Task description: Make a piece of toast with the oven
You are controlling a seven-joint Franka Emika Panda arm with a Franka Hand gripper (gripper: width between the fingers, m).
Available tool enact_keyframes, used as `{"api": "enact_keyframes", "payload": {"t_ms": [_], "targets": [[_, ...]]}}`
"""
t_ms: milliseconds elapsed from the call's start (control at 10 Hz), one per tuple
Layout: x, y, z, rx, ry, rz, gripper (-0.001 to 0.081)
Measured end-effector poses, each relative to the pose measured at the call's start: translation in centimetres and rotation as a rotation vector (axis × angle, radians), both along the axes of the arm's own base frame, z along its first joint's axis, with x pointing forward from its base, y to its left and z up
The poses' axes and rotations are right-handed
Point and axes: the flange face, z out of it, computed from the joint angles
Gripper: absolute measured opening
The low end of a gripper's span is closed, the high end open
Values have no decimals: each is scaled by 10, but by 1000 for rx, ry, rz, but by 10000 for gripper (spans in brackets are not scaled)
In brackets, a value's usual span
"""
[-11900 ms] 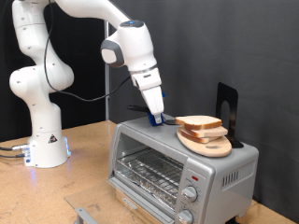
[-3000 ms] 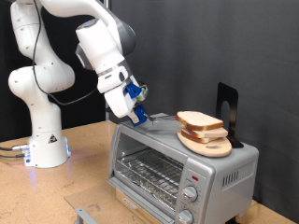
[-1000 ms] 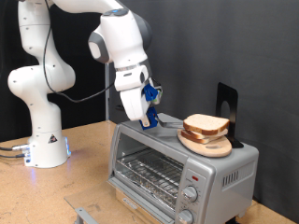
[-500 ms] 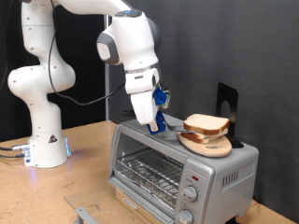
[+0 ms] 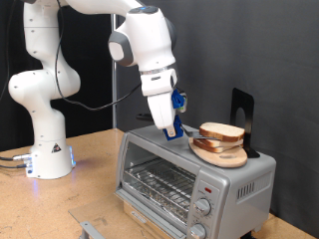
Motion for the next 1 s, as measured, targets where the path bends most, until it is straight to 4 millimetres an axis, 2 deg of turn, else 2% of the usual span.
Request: {"api": "enact_keyframes", "payload": {"t_ms": [1000], "targets": [[-4,17,1,2,23,32,389]]}}
